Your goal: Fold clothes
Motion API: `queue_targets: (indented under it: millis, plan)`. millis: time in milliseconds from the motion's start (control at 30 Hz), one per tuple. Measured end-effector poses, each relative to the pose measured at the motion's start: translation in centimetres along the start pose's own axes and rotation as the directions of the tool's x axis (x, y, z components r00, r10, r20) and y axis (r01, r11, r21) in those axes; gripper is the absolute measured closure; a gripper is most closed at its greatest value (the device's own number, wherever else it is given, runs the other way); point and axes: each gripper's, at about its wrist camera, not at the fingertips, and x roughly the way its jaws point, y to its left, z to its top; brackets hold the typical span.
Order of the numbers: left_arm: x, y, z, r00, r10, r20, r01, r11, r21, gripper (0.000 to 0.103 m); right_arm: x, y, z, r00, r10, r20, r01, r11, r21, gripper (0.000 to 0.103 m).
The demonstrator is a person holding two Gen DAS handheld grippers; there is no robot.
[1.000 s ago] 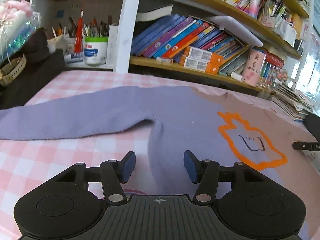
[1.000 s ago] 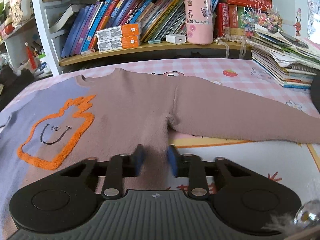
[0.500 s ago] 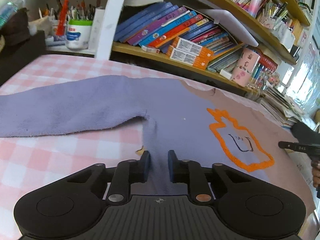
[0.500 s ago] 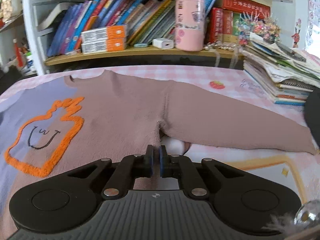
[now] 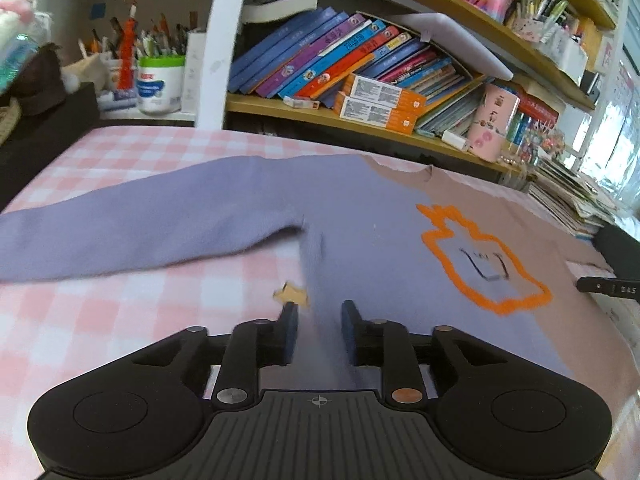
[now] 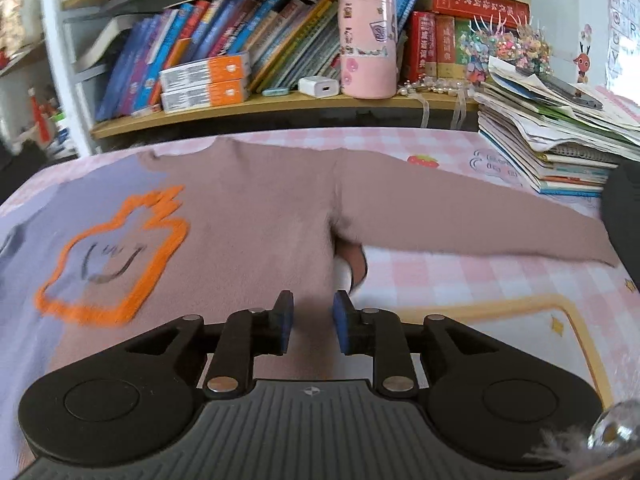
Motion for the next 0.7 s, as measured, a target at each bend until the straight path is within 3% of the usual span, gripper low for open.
queue_targets:
  millis: [167,467,700]
  plan:
    - [-3.7,-0.4,-2.3,1.000,-0.008,0.027,0.009,0.999,-0.034,0.052,-4.3,0.5,-2.8,0.999,0.031,0.005,-0.031,1.000,-0.003,0.079]
    - [-5.3,-2.2,-5.3,0.996,-0.091,0.014,0.091,0.993,-0.076,0.050,-8.5,1.2,-6.5,0.999,0.034,0.006,-0.034,0.999,-0.001,0.075]
    - [-4.9,-2.5,-5.5,0.997,-0.081,0.009,0.082,0.994,-0.068,0.053,-8.8,1.0,-7.8,0.999,0.041,-0.002,-0.041,0.999,0.034,0.074]
